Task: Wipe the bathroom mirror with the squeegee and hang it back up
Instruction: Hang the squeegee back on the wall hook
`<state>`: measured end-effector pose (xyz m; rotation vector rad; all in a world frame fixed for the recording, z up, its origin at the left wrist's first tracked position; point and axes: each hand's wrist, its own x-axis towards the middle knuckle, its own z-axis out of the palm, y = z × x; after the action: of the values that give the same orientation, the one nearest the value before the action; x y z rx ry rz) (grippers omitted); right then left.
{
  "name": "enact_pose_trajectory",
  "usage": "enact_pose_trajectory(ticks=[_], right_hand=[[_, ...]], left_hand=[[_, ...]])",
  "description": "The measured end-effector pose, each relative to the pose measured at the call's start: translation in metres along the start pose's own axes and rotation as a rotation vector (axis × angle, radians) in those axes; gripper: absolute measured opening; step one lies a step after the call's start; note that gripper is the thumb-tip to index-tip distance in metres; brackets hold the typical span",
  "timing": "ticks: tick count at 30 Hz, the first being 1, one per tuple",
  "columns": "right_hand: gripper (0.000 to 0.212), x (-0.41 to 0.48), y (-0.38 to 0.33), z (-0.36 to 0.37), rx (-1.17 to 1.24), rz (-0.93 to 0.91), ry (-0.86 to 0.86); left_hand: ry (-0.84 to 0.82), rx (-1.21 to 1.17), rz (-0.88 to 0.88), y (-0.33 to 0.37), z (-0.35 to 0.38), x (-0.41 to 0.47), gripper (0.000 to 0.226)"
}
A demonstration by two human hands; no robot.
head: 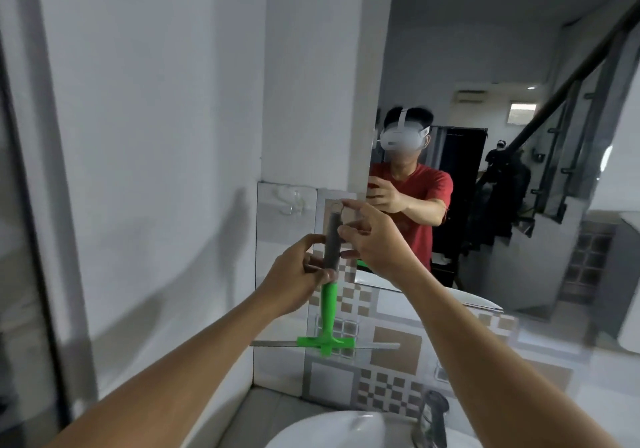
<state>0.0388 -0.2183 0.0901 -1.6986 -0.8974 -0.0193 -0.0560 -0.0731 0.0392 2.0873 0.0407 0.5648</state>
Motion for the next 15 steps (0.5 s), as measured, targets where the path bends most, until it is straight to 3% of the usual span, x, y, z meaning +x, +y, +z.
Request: enact_pose_trajectory(ticks=[7,15], right_hand=[[0.054,0.035,0.023,0.027,-0.099,-0.028,-0.003],[0.057,0.065,0.048,0.055,-0.149,-0.028,0.001]], left_hand=[[0.046,-0.055,-0.022,-0.034,-0.009,0.029,0.053],[0.180,-0.154,-0.027,-0.074,-0.014,0.061,0.038]])
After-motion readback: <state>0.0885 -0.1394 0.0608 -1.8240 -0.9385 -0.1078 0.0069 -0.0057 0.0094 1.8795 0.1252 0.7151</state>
